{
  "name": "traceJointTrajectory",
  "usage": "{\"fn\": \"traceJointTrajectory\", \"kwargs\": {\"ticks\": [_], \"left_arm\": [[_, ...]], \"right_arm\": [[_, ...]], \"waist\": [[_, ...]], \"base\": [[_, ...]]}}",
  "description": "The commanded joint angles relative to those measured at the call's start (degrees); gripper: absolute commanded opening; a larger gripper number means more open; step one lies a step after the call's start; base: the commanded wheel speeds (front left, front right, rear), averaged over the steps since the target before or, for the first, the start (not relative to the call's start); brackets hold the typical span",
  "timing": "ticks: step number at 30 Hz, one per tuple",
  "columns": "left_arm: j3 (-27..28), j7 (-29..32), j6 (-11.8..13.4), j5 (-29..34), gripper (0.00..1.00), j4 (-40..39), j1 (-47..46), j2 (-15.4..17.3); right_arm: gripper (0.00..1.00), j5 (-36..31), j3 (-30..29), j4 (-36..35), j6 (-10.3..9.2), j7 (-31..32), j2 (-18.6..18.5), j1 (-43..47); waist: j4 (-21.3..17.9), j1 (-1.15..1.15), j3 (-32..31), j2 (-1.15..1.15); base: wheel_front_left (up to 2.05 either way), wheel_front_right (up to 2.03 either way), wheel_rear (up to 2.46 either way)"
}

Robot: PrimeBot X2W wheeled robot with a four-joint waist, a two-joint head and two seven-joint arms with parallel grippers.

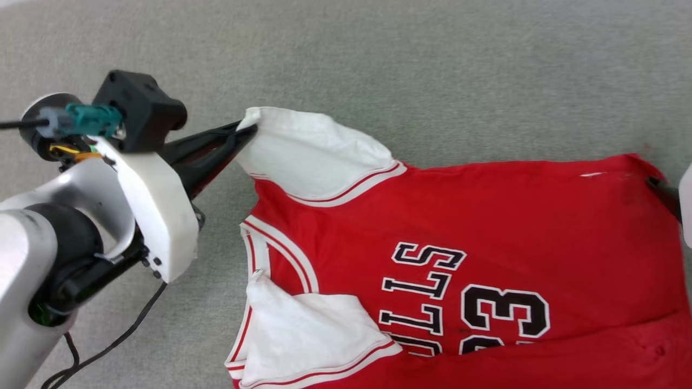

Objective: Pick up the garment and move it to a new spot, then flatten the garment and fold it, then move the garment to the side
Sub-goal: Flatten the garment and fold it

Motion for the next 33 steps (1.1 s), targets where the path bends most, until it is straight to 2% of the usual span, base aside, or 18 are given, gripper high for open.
{"fn": "traceJointTrajectory", "kwargs": {"ticks": [1,12,13,15,24,33], "left_arm": [[-0.30,-1.02,-0.05,0.93,0.00,-0.57,0.92,-0.17],[-3.61,-3.64,-0.33,2.41,0.00,-2.57,0.97,-1.64],[-3.79,-3.72,-0.33,2.48,0.00,-2.51,0.82,-1.65],[-4.09,-3.92,-0.32,2.51,0.00,-2.23,0.68,-1.64],[-4.84,-5.68,-0.01,2.24,0.00,0.45,2.96,-1.33],[-4.38,-7.47,2.25,2.12,0.00,1.87,7.84,0.56]], "right_arm": [[1.00,-0.92,0.65,1.21,-0.02,0.87,0.07,-1.69],[1.00,-4.29,3.80,11.90,-0.02,1.51,2.14,-3.37],[0.95,-4.39,3.98,12.92,-0.02,1.13,2.36,-3.06],[0.00,-4.14,4.37,14.49,-0.03,0.28,2.94,-2.58],[0.00,-0.88,0.11,16.67,-0.04,-7.15,3.12,-4.15],[0.00,2.80,-4.03,11.79,-0.03,-11.03,2.26,0.27]], "waist": [[1.25,0.00,1.32,0.00],[4.98,0.00,4.51,0.00],[5.14,0.00,4.58,0.00],[5.36,0.00,4.62,0.00],[4.23,0.00,1.18,0.00],[1.45,0.00,-6.19,0.00]], "base": [[0.00,0.00,0.00],[0.00,0.00,0.00],[0.00,0.00,0.00],[0.00,0.00,0.00],[0.00,0.00,0.00],[0.00,0.00,0.00]]}}
